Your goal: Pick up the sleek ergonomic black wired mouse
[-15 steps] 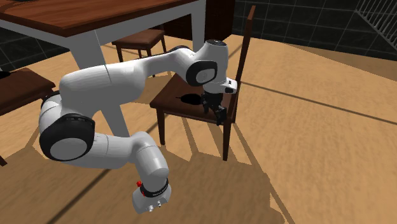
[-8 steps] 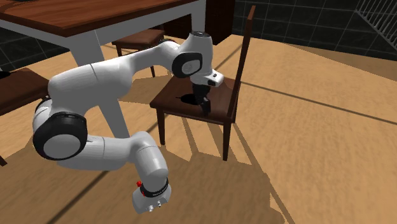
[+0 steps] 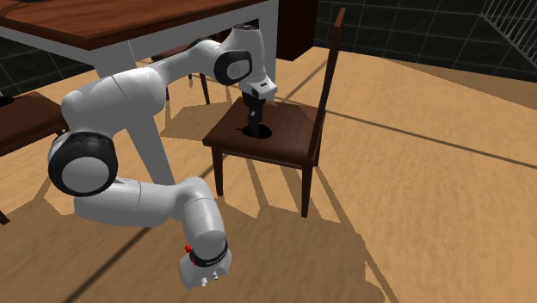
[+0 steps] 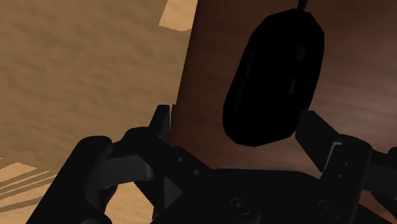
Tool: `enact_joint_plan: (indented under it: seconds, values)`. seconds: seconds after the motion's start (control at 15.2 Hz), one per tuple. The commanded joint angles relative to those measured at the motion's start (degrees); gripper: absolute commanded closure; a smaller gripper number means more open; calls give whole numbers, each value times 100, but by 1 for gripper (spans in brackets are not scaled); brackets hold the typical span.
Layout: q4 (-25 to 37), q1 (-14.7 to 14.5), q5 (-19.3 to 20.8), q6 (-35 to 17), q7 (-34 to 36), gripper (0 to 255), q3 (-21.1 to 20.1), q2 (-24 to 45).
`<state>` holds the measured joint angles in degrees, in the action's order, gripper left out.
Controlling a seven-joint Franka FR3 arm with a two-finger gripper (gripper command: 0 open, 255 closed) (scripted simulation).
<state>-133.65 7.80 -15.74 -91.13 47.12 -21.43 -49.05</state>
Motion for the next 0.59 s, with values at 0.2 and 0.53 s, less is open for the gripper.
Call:
enact_joint_plan:
  seconds: [0.2,0.53]
  values:
    - [-80,106,-224,-215,598,0,-344,32]
    - [-469,61,-311,-523,575,0,-428,-50]
